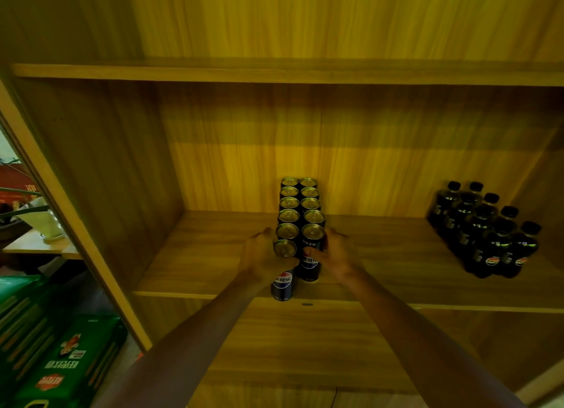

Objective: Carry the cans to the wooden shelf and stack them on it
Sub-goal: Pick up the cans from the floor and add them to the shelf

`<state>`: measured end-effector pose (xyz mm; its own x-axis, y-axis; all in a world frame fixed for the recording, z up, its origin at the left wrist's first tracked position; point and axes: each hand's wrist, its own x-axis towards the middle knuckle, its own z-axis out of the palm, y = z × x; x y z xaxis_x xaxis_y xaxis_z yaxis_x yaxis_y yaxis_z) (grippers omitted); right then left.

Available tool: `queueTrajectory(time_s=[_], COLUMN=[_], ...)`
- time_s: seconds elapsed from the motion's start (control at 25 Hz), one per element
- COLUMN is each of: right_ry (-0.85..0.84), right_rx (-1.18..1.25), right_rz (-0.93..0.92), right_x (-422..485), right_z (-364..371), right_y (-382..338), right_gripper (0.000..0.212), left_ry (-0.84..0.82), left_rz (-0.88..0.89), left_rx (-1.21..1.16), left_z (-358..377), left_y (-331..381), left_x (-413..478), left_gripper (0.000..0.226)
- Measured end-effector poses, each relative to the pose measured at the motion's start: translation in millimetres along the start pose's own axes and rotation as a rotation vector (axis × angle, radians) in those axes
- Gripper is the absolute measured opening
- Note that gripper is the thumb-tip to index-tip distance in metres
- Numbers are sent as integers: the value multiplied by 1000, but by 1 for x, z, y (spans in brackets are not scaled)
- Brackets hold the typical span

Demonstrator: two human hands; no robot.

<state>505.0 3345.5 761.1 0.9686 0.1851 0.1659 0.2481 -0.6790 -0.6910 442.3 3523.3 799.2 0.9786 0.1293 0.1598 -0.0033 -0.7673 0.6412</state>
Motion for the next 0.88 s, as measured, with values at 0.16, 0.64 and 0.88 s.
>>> queueTrajectory(time_s=[0.16, 0.64, 0.88], right_ry=[-11, 3, -3], right_rx=[32, -28, -51], right_rz=[-10, -4, -28], right_x=[-1, -6, -12], right_z=[0, -2, -4], right_y=[-2, -9, -11], right_gripper=[54, 56, 55], left_ry=[-2, 1, 12], left_rz=[0, 10, 13], left_rx=[-12, -20, -45], left_z=[-1, 6, 10], left_y=[0, -9, -13], left_x=[-1, -1, -2], left_gripper=[48, 65, 69])
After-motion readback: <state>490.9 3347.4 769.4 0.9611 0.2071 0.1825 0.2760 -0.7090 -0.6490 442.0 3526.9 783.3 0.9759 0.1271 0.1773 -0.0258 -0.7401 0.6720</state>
